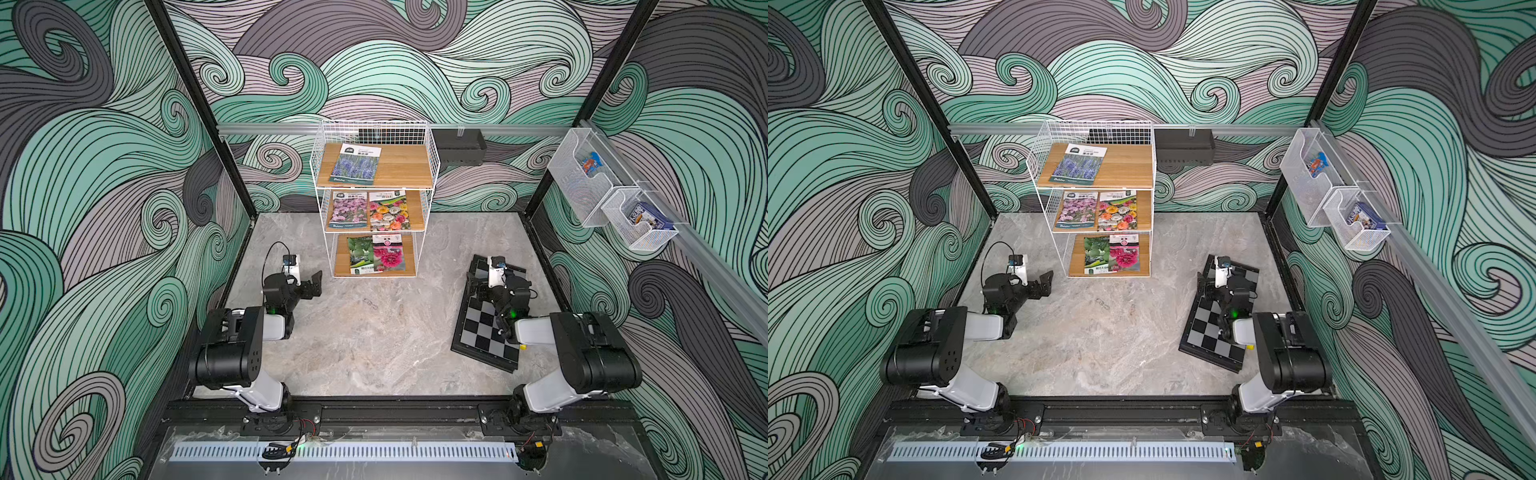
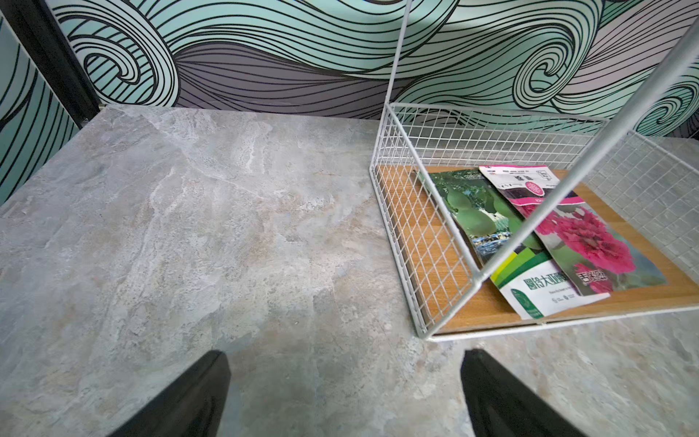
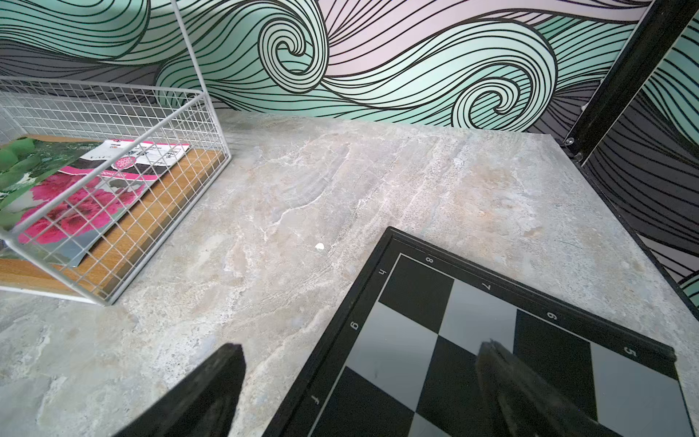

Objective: Take the seed bag off the shelf
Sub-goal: Pick up the seed packet from the shelf.

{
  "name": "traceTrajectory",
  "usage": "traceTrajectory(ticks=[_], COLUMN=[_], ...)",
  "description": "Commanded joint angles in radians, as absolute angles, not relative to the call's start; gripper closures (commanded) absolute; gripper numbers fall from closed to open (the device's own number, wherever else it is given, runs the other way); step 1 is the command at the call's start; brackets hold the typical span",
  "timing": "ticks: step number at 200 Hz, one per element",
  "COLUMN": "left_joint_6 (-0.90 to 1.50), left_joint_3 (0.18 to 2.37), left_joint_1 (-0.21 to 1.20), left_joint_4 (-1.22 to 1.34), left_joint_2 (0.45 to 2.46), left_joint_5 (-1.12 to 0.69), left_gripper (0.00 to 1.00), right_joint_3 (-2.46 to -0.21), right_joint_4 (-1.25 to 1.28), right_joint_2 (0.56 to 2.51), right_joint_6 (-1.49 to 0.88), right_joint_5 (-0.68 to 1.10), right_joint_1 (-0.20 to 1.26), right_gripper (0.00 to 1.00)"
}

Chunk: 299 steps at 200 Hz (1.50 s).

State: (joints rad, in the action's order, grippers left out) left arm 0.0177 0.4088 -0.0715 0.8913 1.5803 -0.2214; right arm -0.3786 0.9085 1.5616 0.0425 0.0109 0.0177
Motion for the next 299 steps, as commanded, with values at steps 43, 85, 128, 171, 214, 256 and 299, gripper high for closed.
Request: traceTrajectory(ticks=[43,85,128,171,214,256,299], left_joint_6=[0.008,0.025,0.248,0.677,1.078,1.278,1.376], left_joint_3=[0.407,0.425,0.564,0.829,0.907,1.135,1.42], left_joint_1=[-0.067,-0.061,-0.066,-0.059,-0.028,0.128,0.39], left_joint_4=[0.914,0.876,0.289,-0.372,-0.562,-0.616,-0.583], left_joint_2=[1.588,1.585,1.256,1.128,0.995,0.944,1.111], left_joint_5=[-0.235,-0.161,0.141,0.069,-0.134,-0.107,0.043], left_gripper=[0.01,0.01,0.01,0.07,0.09,0.09,0.08], right_joint_3=[-0.391,-0.394,-0.414,-0.602,-0.686,-0.78,-0.774], right_joint_4=[0.918,0.914,0.75,0.186,-0.033,-0.23,-0.331], right_joint_2=[1.563,1.564,1.415,1.209,1.192,1.194,1.15], right_joint_6=[0.052,0.051,0.009,-0.185,-0.257,-0.36,-0.417], right_joint_5=[0.028,0.03,-0.073,-0.114,-0.123,-0.114,-0.098], right_joint_1=[0.02,0.019,0.024,0.041,0.123,0.164,0.17], right_gripper=[0.01,0.01,0.01,0.01,0.01,0.01,0.01])
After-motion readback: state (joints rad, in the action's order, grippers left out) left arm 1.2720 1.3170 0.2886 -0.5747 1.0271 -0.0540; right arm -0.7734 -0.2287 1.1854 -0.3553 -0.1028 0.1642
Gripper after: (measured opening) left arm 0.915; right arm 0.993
